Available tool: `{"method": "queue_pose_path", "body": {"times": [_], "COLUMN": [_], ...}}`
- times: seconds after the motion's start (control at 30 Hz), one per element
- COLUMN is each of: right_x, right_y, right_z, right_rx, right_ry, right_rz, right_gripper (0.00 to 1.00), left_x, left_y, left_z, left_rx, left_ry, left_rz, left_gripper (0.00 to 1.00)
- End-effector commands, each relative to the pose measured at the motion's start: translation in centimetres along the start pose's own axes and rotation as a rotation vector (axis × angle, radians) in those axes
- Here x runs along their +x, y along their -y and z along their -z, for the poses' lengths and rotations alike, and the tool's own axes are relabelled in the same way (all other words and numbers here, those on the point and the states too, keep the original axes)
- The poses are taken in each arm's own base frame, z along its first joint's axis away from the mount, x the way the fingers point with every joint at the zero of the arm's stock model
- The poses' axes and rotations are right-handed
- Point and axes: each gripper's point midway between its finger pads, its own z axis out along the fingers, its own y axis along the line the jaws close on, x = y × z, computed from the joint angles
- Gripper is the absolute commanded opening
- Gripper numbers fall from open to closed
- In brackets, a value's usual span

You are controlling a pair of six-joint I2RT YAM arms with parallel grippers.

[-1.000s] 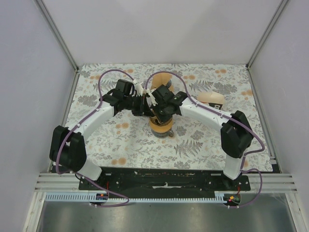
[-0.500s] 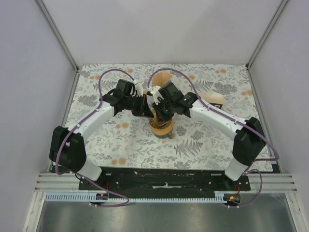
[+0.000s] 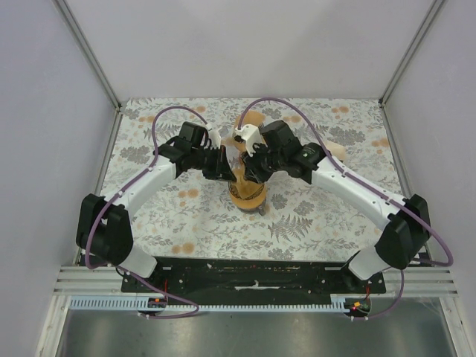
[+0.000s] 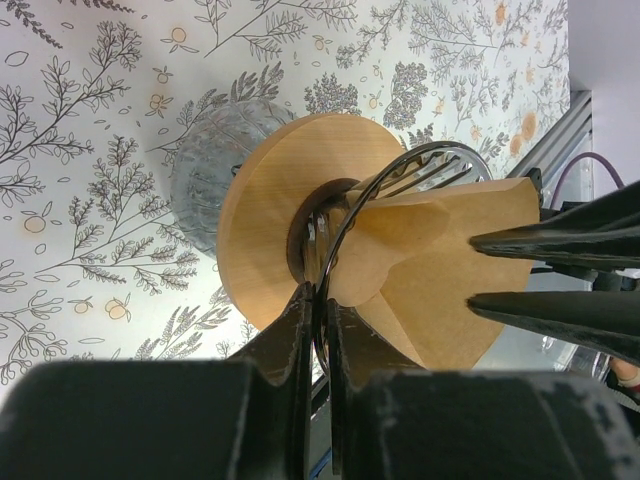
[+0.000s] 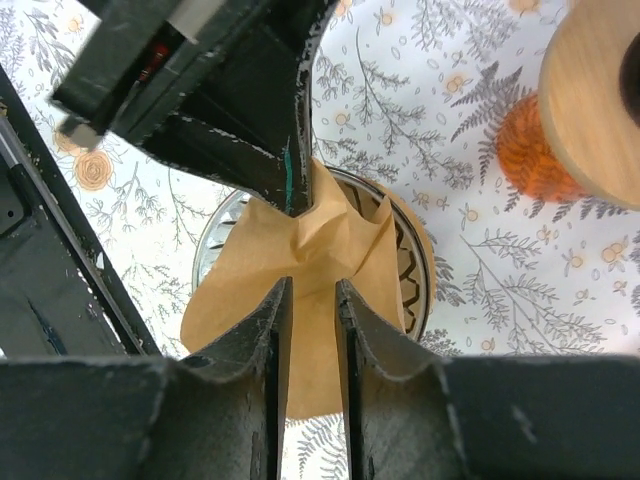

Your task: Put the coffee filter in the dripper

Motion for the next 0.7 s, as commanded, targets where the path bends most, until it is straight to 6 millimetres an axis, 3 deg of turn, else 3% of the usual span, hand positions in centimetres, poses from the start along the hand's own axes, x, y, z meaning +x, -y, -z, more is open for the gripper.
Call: {"method": "queue_pose_path", "body": {"times": [0.0,0.17,0.33,0.57,0.67], "right_x": [-4.0,-4.4,-3.5,-2.5,-2.5], "right_y": [-0.1,2.2,3.8,3.3,3.7], "right_z": [3.1,4.0,1.4,-2.0,-2.6], "right_rx": [0.037,0.175,0.177,0.076,0.078], "right_ry": [0.164,0.196,0.13,0.094,0.106], "right_rz": [0.087,0.079,0.08,0.133,0.14], "right_gripper": [0.32,0.62,0.78,0.79,0.69], "left_x": [-0.9,-0.9,-0.9,-1.0,-1.0], "left_y": [0.1,0.3,0.2,0.2,0.3], "left_z": [0.3,0.4,0.3,0.2,0.2], "left_rx": [-0.01,-0.007,-0.006,-0.007,-0.005], "left_ry": [0.016,0.016,0.013,0.013,0.013], "left_rz": [-0.065,-0.067,-0.066,-0.067,-0.068], "left_gripper": [0.06,0.07,0.08,0.09,0.1]}}
